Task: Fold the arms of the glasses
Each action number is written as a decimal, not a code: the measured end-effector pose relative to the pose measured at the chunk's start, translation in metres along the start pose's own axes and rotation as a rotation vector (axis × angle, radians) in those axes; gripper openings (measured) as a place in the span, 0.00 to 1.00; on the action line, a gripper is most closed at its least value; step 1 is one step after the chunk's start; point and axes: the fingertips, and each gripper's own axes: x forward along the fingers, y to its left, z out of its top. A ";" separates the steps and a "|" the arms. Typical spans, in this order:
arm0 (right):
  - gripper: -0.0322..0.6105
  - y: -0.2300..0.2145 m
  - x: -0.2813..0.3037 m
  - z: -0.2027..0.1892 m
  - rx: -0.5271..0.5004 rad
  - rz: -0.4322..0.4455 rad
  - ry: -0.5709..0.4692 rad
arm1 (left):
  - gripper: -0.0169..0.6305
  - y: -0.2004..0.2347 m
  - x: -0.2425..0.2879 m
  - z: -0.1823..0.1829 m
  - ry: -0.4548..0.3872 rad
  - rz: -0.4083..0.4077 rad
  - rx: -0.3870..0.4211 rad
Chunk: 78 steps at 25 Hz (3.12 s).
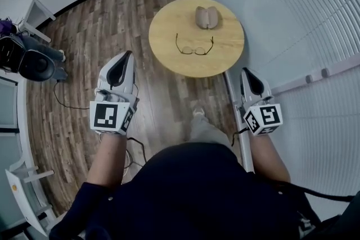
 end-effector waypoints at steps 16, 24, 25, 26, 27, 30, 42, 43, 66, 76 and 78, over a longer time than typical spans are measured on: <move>0.07 -0.072 0.160 -0.012 -0.011 0.163 0.053 | 0.03 0.039 0.134 -0.026 0.094 0.116 -0.013; 0.11 -0.071 0.197 -0.038 -0.006 0.139 0.095 | 0.03 0.044 0.175 -0.084 0.157 0.032 -0.052; 0.11 -0.071 0.200 -0.046 -0.002 0.128 0.106 | 0.03 0.043 0.179 -0.095 0.169 0.015 -0.058; 0.11 -0.071 0.202 -0.054 0.004 0.116 0.116 | 0.03 0.042 0.184 -0.106 0.181 -0.001 -0.062; 0.11 -0.072 0.204 -0.062 0.013 0.105 0.126 | 0.03 0.040 0.189 -0.116 0.194 -0.014 -0.067; 0.12 -0.073 0.213 -0.085 0.037 0.081 0.156 | 0.03 0.036 0.201 -0.142 0.224 -0.044 -0.080; 0.14 -0.085 0.245 -0.154 0.079 0.050 0.239 | 0.03 0.035 0.235 -0.198 0.285 -0.109 -0.089; 0.14 -0.085 0.246 -0.158 0.082 0.050 0.244 | 0.03 0.035 0.236 -0.202 0.290 -0.112 -0.093; 0.14 -0.078 0.270 -0.219 0.121 0.063 0.319 | 0.03 0.032 0.230 -0.246 0.364 -0.123 -0.142; 0.09 -0.073 0.281 -0.210 0.093 0.071 0.328 | 0.03 0.049 0.229 -0.239 0.365 -0.095 -0.145; 0.09 -0.071 0.279 -0.212 0.089 0.075 0.330 | 0.03 0.048 0.227 -0.240 0.357 -0.096 -0.146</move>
